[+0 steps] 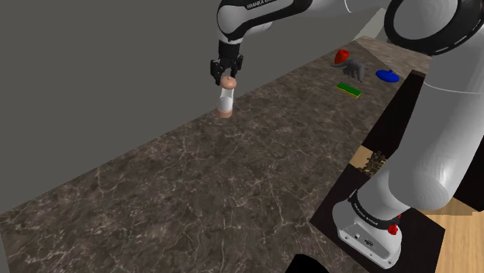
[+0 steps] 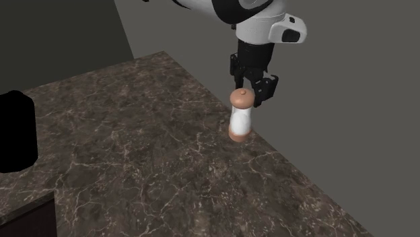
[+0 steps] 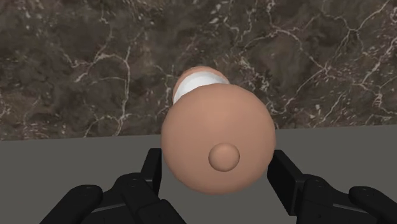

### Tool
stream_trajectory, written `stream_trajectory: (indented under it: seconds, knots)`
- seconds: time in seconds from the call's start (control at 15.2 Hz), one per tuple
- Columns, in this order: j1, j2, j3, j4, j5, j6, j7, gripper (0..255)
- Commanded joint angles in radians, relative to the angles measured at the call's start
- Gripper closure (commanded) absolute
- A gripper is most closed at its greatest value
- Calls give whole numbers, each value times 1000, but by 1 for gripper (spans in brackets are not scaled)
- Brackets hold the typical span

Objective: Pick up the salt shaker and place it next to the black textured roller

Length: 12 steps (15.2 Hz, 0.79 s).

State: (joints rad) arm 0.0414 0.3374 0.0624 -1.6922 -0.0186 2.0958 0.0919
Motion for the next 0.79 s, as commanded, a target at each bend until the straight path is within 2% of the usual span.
stream_trajectory:
  seconds: [0.0, 0.73]
  knots:
    - [0, -10, 0, 11, 1, -21, -1, 255]
    - [0, -40, 1, 117, 3, -157, -2, 255]
